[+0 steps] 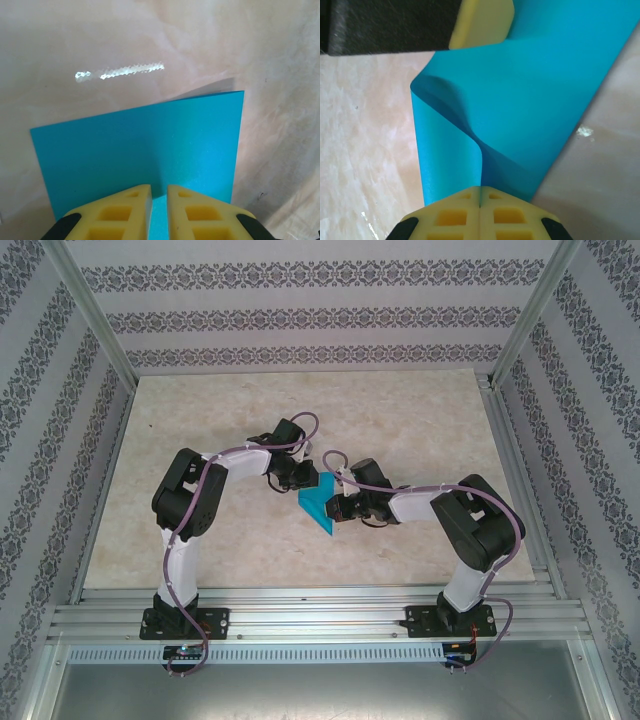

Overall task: Fold a paper plane with a square sheet of paper (fold left side to right side)
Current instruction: Third fold the triangle at the center of the table.

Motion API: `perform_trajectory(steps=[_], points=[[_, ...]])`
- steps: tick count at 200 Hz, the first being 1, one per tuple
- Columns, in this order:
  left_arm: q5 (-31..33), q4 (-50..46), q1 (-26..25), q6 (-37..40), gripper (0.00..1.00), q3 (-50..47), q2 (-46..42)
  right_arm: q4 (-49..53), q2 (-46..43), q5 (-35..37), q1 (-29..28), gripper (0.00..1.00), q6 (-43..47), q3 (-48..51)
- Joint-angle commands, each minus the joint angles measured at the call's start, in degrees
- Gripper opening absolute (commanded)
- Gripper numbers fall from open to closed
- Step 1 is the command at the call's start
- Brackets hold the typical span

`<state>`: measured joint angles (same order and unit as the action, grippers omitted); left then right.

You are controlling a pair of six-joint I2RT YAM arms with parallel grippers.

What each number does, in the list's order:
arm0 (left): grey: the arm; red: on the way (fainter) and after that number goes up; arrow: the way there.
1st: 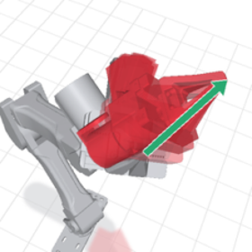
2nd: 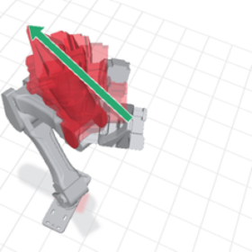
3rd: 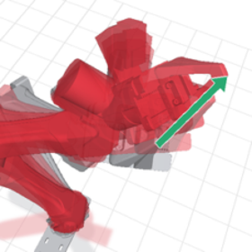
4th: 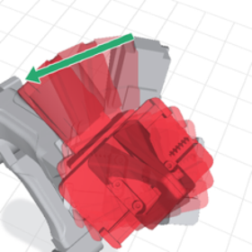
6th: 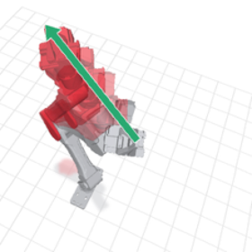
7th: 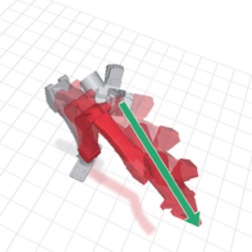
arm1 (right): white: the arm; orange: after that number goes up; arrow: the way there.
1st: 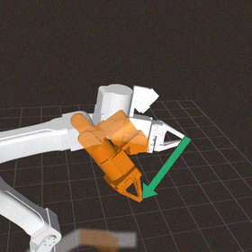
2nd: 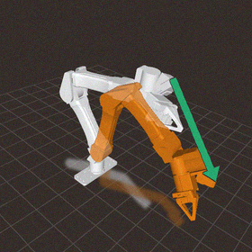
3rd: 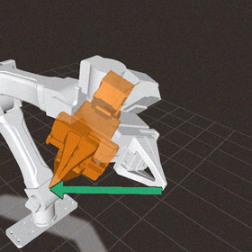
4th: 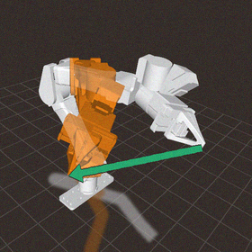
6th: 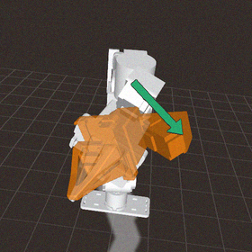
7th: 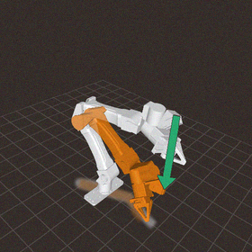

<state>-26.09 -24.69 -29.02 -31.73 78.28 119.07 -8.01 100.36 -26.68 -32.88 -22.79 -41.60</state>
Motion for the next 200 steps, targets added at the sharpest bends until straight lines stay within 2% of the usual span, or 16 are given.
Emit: perform_trajectory(steps=[1, 200], points=[[1.8, -2.0, -0.9, 1.2, 0.18, 0.6, 2.0, -2.0, 0.1, 0.6, -0.2, 0.0, -0.9, 1.0], [1.6, -1.8, -1.0, 1.4, 0.18, 0.6, 2.3, 0.7, 0.8, 1.1, -0.2, 0.0, -0.4, -2.2]])
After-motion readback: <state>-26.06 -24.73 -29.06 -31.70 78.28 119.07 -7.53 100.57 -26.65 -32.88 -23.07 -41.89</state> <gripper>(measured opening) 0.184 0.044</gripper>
